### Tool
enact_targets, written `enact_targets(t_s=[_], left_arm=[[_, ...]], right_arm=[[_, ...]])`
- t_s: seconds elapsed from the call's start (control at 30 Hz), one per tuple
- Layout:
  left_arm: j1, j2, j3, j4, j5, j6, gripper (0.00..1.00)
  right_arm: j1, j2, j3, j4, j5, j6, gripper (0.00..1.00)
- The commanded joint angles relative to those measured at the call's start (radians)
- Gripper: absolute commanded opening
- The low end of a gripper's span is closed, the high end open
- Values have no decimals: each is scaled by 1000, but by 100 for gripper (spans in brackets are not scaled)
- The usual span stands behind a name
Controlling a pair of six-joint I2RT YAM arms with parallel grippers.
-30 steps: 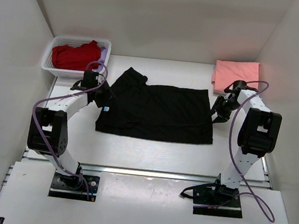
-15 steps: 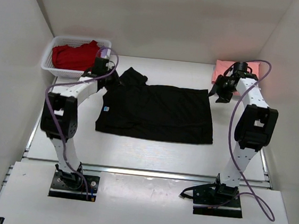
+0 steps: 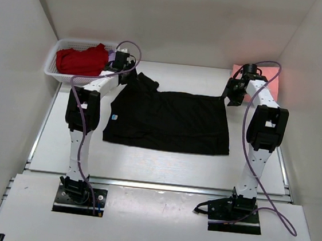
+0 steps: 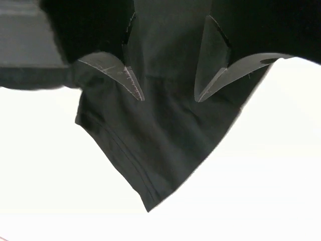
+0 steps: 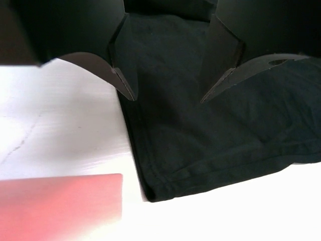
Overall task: Fold and stack the t-shirts
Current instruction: Grap the side of the flattened tshirt furthest away from the robot with both arms
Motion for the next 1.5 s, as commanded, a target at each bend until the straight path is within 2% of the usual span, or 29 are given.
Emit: enact_targets(t_s=[0.0, 0.2, 0.3, 0.5, 0.6, 0.73, 0.77, 0.8, 0.87, 0.9, 0.93, 0.97, 1.0, 1.2, 1.47], left_arm=[[-6, 12, 91, 2, -115, 80, 59], [5, 183, 355, -130, -77, 135, 66], [2, 254, 429, -206, -72, 152, 66], [-14, 392, 714, -384, -115, 169, 71], [-9, 405, 733, -395, -84, 181, 67], [-6, 374, 664, -348, -44, 188, 62], [-5, 371, 651, -337, -37, 194, 54], [-5, 368, 651, -343, -32, 197, 50], [-8, 377, 663, -342, -21, 206, 31], [-6, 377, 679, -348, -18, 206, 26], [-5, 388, 691, -355, -21, 209, 16], [-9, 389, 696, -362, -23, 212, 10], [-9, 394, 702, -366, -30, 208, 0], [-9, 368, 650, -337, -11, 220, 0], [-2, 346, 608, -323, 14, 217, 0]], right_arm=[[11, -12, 26, 15, 22, -4, 48], [10, -12, 35, 12, 22, 4, 47], [7, 1, 49, -1, 24, 1, 47], [4, 30, 112, -15, 18, 13, 46], [5, 51, 142, -26, 21, 8, 46], [7, 65, 150, -28, 14, 24, 46], [7, 71, 149, -31, 20, 19, 46], [7, 70, 149, -23, 24, 21, 46], [13, 76, 150, -23, 22, 16, 47], [7, 73, 152, -32, 14, 18, 46], [8, 68, 146, -28, 16, 19, 46], [7, 68, 146, -25, 16, 21, 46], [5, 68, 147, -22, 22, 22, 46], [-5, 74, 141, 15, 44, 19, 46], [-7, 191, 288, -29, 85, 18, 46]])
